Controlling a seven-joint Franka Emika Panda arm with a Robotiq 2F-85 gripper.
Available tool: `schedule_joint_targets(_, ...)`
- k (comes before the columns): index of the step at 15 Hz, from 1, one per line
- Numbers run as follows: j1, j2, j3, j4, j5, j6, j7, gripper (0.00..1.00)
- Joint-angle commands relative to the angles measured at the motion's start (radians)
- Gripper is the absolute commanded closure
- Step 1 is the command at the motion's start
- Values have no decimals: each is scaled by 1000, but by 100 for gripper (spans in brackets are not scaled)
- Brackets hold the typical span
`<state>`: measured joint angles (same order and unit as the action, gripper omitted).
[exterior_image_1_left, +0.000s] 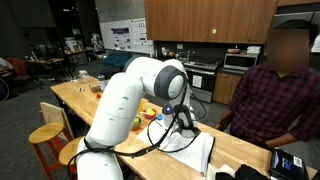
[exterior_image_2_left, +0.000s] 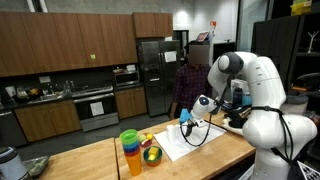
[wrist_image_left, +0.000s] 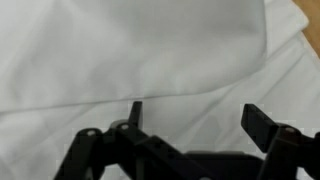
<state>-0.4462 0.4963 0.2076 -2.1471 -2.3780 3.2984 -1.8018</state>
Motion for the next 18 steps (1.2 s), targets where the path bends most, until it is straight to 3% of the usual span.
schedule_joint_targets(1,-90,-36,80,-27,71,-86,82,0)
schedule_joint_targets(4,-148,-52,141,-41,115,-160,172,0)
schedule_joint_targets(9,-188,-42,230,-53,171,-274,376,0)
schedule_joint_targets(18,-205,-53,241,-106,405,-286,628,0)
